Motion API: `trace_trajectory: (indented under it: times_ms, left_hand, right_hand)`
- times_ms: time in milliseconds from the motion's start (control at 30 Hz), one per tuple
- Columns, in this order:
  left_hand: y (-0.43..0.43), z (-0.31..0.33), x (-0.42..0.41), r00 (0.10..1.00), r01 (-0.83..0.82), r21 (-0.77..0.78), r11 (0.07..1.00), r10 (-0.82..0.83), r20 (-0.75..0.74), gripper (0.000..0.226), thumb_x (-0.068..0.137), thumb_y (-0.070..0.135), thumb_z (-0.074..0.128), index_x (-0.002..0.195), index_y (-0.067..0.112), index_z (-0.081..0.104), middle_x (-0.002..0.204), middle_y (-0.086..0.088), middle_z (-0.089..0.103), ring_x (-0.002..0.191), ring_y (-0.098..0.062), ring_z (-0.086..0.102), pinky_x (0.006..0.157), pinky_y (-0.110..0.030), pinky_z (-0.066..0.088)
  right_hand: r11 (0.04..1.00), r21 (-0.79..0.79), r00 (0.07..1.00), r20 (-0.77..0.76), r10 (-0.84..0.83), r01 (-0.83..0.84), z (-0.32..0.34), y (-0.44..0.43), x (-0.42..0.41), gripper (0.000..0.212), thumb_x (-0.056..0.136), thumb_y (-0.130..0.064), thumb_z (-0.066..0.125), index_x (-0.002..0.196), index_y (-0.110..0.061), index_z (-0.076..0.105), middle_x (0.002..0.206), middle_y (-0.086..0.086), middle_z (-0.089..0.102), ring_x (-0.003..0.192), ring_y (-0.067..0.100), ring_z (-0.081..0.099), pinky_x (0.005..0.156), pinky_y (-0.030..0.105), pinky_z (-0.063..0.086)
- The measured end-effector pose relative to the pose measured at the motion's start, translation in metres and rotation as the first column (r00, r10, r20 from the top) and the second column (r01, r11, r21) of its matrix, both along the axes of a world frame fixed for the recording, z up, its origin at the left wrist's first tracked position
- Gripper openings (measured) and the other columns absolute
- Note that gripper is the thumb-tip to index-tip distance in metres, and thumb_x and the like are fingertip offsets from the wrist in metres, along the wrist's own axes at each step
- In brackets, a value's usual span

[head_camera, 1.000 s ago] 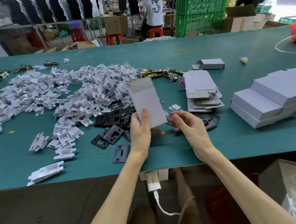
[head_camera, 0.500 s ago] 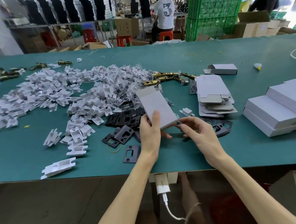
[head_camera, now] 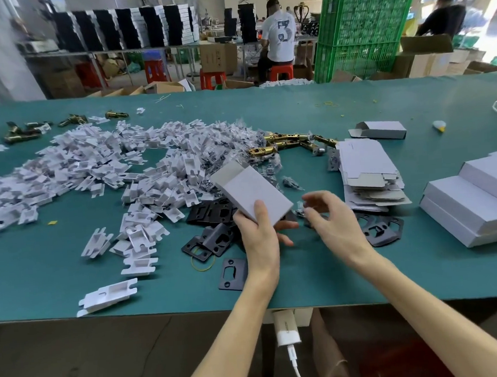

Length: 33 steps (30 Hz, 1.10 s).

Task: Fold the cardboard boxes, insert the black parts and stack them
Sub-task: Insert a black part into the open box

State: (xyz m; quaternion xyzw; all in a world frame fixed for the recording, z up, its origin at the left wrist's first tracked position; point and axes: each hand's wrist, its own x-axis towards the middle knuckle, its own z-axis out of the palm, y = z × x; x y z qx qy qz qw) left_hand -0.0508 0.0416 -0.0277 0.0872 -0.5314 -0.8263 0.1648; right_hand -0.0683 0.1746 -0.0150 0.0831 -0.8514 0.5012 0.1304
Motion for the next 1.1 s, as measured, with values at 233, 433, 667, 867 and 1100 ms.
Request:
trace_trajectory:
  times_ms: [233,433,667,867,1100]
  left_hand:
    - [-0.006,-0.001,0.001,0.981,-0.192,0.103,0.976,0.195,-0.018,0.028,0.113,0.037,0.033,0.119,0.012,0.042,0.072,-0.007,0.069,0.039,-0.023,0.057,0.030,-0.019,0.027]
    - [-0.007,-0.004,-0.002,0.978,-0.204,0.094,0.974,0.207,-0.028,0.037,0.114,0.035,0.033,0.125,0.000,0.040,0.056,-0.004,0.061,0.038,-0.022,0.054,0.029,-0.022,0.028]
    - [-0.005,-0.006,-0.002,0.988,-0.154,0.022,0.988,0.154,-0.015,0.034,0.112,0.038,0.038,0.125,0.007,0.044,0.076,-0.020,0.067,0.042,-0.025,0.058,0.030,-0.022,0.031]
    - [-0.003,-0.002,0.001,0.995,-0.101,-0.028,0.994,0.100,-0.028,0.035,0.094,0.043,0.054,0.115,0.017,0.048,0.108,-0.020,0.069,0.071,-0.027,0.070,0.043,-0.028,0.046]
    - [-0.004,-0.005,-0.001,0.993,-0.118,-0.050,0.992,0.117,-0.023,0.022,0.107,0.030,0.051,0.121,0.014,0.048,0.109,-0.023,0.069,0.072,-0.033,0.072,0.046,-0.031,0.049]
  right_hand:
    - [0.832,0.515,0.973,0.018,0.229,-0.205,0.004,-0.039,-0.040,0.036,0.098,-0.032,0.063,0.128,-0.013,0.062,0.128,0.007,0.058,0.121,0.028,0.044,0.105,0.041,0.038]
    - [0.757,0.619,0.972,0.049,0.230,-0.210,-0.004,-0.048,-0.034,0.042,0.099,-0.027,0.056,0.139,-0.016,0.053,0.144,0.005,0.045,0.122,0.031,0.042,0.109,0.045,0.031]
    - [0.835,0.520,0.980,0.018,0.197,-0.177,0.010,-0.040,-0.027,0.013,0.098,-0.014,0.057,0.105,-0.005,0.064,0.108,0.008,0.056,0.101,0.029,0.055,0.090,0.043,0.045]
    - [0.952,0.269,0.988,0.088,0.125,-0.144,0.012,-0.022,-0.027,0.020,0.085,-0.014,0.079,0.103,-0.008,0.072,0.110,0.008,0.052,0.094,0.017,0.052,0.073,0.002,0.035]
    - [0.984,-0.132,0.970,0.227,-0.091,0.123,0.025,-0.006,-0.026,0.021,0.102,-0.025,0.059,0.095,-0.010,0.071,0.089,0.011,0.072,0.056,0.022,0.069,0.059,0.032,0.050]
